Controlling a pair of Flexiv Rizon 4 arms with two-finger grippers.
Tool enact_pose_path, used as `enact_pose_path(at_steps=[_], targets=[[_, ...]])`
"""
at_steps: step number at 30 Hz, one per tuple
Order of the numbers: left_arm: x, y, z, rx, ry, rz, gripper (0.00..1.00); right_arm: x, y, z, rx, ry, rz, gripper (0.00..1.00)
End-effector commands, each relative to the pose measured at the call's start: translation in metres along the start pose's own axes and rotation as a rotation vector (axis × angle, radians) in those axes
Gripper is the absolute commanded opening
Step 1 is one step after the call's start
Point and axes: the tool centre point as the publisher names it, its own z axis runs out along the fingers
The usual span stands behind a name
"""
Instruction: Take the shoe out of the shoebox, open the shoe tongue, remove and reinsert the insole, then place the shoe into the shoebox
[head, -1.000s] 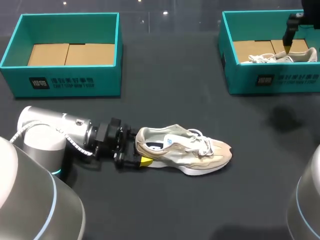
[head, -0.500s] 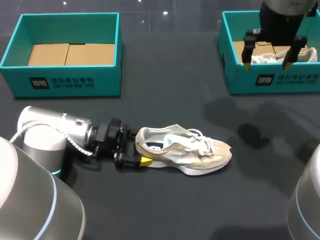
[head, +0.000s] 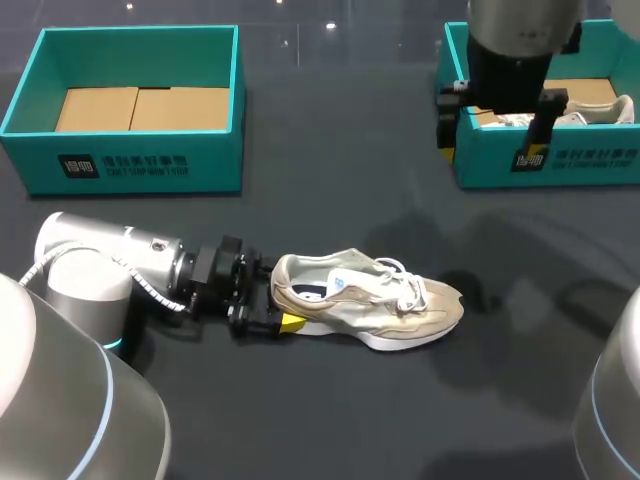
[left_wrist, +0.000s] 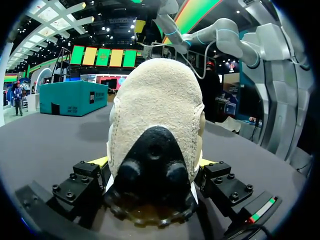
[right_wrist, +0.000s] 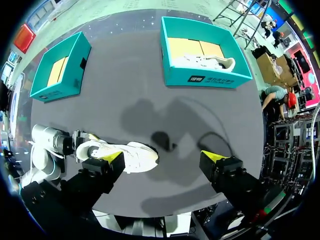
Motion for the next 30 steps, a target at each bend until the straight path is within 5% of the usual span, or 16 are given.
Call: enact_pose_path(at_steps=[1,7,16,30], targets=[[-0.002,0.002,-0.001,-0.001,0.001,-0.001,0.0,0.001,0.001,0.001,0.003,0.0,0.001,1.0],[-0.002,0.002,-0.001,-0.001,0.001,-0.001,0.0,0.001,0.001,0.001,0.003,0.0,0.001,1.0],[-0.002,0.002,-0.001,-0.001,0.001,-0.001,0.0,0.066,-0.046,0.013,-0.01,-0.139,0.017,1.0],[-0.002,0.002,-0.001,-0.001,0.001,-0.001,0.0,0.136,-0.09,0.025,0.015,-0.224,0.114,1.0]])
